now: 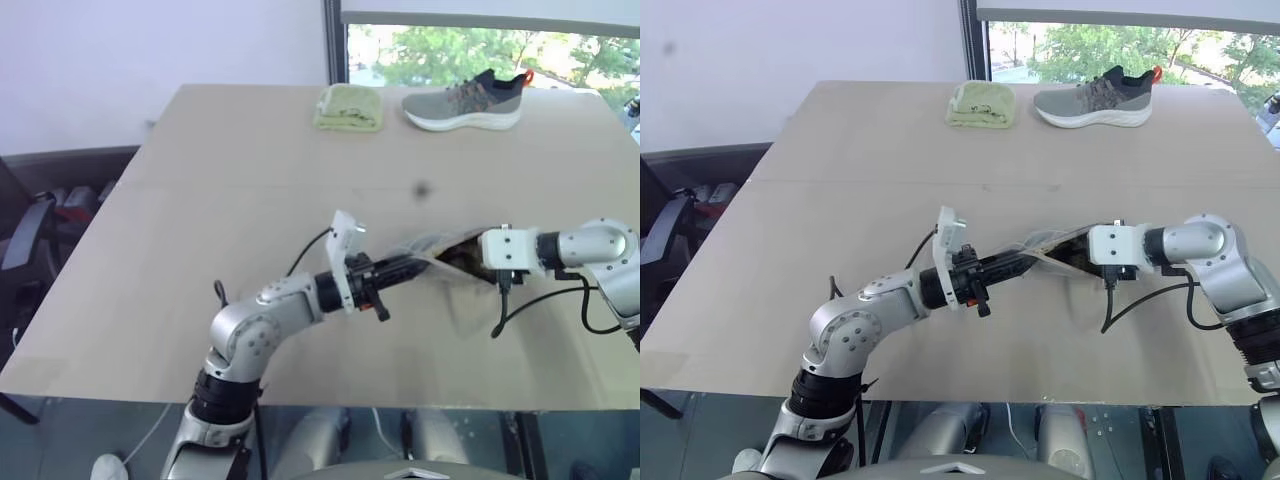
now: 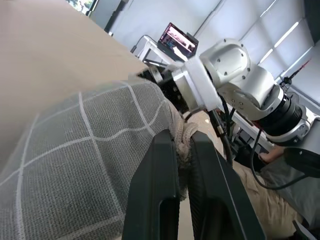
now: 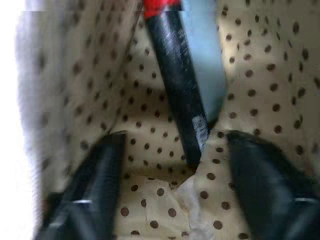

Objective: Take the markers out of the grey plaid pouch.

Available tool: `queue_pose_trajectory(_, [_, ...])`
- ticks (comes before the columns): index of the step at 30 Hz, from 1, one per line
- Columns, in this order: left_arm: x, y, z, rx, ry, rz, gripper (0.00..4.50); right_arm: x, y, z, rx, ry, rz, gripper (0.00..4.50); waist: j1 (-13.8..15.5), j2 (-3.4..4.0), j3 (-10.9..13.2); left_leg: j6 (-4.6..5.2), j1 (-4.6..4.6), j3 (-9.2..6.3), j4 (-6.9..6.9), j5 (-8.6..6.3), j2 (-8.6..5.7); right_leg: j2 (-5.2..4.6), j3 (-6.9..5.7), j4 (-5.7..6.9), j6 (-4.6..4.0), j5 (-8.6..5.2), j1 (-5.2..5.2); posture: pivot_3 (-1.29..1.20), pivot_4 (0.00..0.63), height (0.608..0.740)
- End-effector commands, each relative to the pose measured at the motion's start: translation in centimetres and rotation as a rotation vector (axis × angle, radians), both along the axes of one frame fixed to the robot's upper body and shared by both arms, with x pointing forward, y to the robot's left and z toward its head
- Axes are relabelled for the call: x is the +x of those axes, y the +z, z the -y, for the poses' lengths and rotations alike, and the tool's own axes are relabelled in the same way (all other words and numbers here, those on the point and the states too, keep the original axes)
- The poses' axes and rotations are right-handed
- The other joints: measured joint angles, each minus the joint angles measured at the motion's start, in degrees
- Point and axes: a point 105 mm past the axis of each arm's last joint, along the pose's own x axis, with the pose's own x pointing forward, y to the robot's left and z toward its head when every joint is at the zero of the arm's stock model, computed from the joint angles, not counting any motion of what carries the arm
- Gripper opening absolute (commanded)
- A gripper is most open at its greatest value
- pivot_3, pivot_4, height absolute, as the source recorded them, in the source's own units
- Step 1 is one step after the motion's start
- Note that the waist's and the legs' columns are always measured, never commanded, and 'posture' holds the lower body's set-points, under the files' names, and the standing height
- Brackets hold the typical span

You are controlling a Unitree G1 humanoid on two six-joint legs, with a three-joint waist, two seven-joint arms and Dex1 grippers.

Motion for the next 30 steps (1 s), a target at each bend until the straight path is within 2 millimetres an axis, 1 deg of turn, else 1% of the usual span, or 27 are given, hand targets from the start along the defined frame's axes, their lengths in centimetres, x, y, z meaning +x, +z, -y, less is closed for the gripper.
queue_pose_trajectory(1, [0.0, 2.8, -1.2, -0.088, 0.023, 0.099, 0.00, 0.0, -1.3, 3.3, -0.064, -0.128, -0.076, 4.43, 0.0, 0.00, 0.0, 0.00, 0.00, 0.00, 0.00, 0.00, 0.00, 0.00, 0.00, 0.00, 0.00, 0.00, 0.00, 0.00, 0.150, 0.740])
queue_pose_trajectory(3, [0.0, 2.8, -1.2, -0.089, 0.023, 0.099, 0.00, 0.0, -1.1, 3.2, -0.056, -0.130, -0.071, 4.47, 0.0, 0.00, 0.0, 0.00, 0.00, 0.00, 0.00, 0.00, 0.00, 0.00, 0.00, 0.00, 0.00, 0.00, 0.00, 0.00, 0.150, 0.740])
queue_pose_trajectory(5, [0.0, 2.8, -1.2, -0.090, 0.023, 0.098, 0.00, 0.3, -0.6, 2.7, -0.008, -0.136, -0.056, 4.47, 0.0, 0.00, 0.0, 0.00, 0.00, 0.00, 0.00, 0.00, 0.00, 0.00, 0.00, 0.00, 0.00, 0.00, 0.00, 0.00, 0.150, 0.740])
queue_pose_trajectory(7, [0.0, 2.8, -1.1, -0.090, 0.022, 0.097, 0.00, 0.1, -0.3, 2.2, 0.025, -0.128, -0.068, 4.47, 0.0, 0.00, 0.0, 0.00, 0.00, 0.00, 0.00, 0.00, 0.00, 0.00, 0.00, 0.00, 0.00, 0.00, 0.00, 0.00, 0.150, 0.740])
queue_pose_trajectory(16, [-0.1, 2.9, -1.1, -0.097, 0.017, 0.089, 0.00, -0.3, 2.6, -0.5, 0.273, -0.114, -0.124, 4.47, 0.0, 0.00, 0.0, 0.00, 0.00, -0.01, 0.00, 0.00, 0.00, -0.01, 0.00, 0.00, 0.00, 0.00, 0.00, 0.00, 0.150, 0.740])
queue_pose_trajectory(19, [0.0, 2.9, -1.1, -0.102, 0.017, 0.083, 0.00, -0.5, 3.3, -1.1, 0.336, -0.108, -0.146, 3.65, 0.0, 0.00, 0.0, 0.00, 0.00, -0.01, 0.00, 0.00, 0.00, -0.01, 0.00, 0.00, 0.00, 0.00, 0.00, 0.00, 0.150, 0.740])
queue_pose_trajectory(22, [0.0, 3.0, -1.1, -0.108, 0.015, 0.077, 0.00, -0.6, 3.5, -1.3, 0.345, -0.105, -0.156, 2.30, 0.0, 0.00, 0.0, 0.00, -0.01, -0.01, -0.01, 0.00, 0.00, -0.01, -0.01, 0.00, 0.00, 0.00, -0.01, 0.00, 0.150, 0.740])
queue_pose_trajectory(23, [0.0, 3.0, -1.1, -0.111, 0.015, 0.074, 0.00, -0.7, 3.5, -1.4, 0.349, -0.103, -0.158, 1.71, 0.0, 0.00, 0.0, 0.00, -0.01, -0.01, -0.01, 0.00, 0.00, -0.01, -0.01, 0.00, 0.00, 0.00, -0.01, 0.00, 0.150, 0.740])
queue_pose_trajectory(25, [-0.1, 3.1, -1.1, -0.118, 0.009, 0.067, 0.00, -0.8, 3.7, -1.7, 0.353, -0.096, -0.163, 0.86, 0.0, 0.00, 0.0, 0.00, -0.02, 0.00, -0.01, 0.00, 0.00, -0.01, 0.00, -0.01, 0.00, 0.00, 0.00, 0.00, 0.150, 0.740])
queue_pose_trajectory(27, [-0.6, 3.3, -0.8, -0.140, -0.033, 0.044, 0.00, -1.0, 4.0, -2.2, 0.348, -0.071, -0.168, 0.05, 0.0, 0.00, 0.0, 0.00, -0.03, -0.01, 0.00, 0.00, 0.00, -0.02, 0.00, -0.01, 0.00, 0.00, -0.01, 0.00, 0.150, 0.740])
queue_pose_trajectory(30, [-1.3, 3.5, -0.4, -0.159, -0.085, 0.027, 0.00, -1.3, 4.3, -2.8, 0.324, -0.041, -0.165, 0.05, 0.0, 0.00, 0.0, 0.00, -0.04, -0.01, 0.00, 0.00, 0.00, -0.02, -0.01, -0.02, 0.00, 0.00, -0.02, 0.00, 0.150, 0.740])
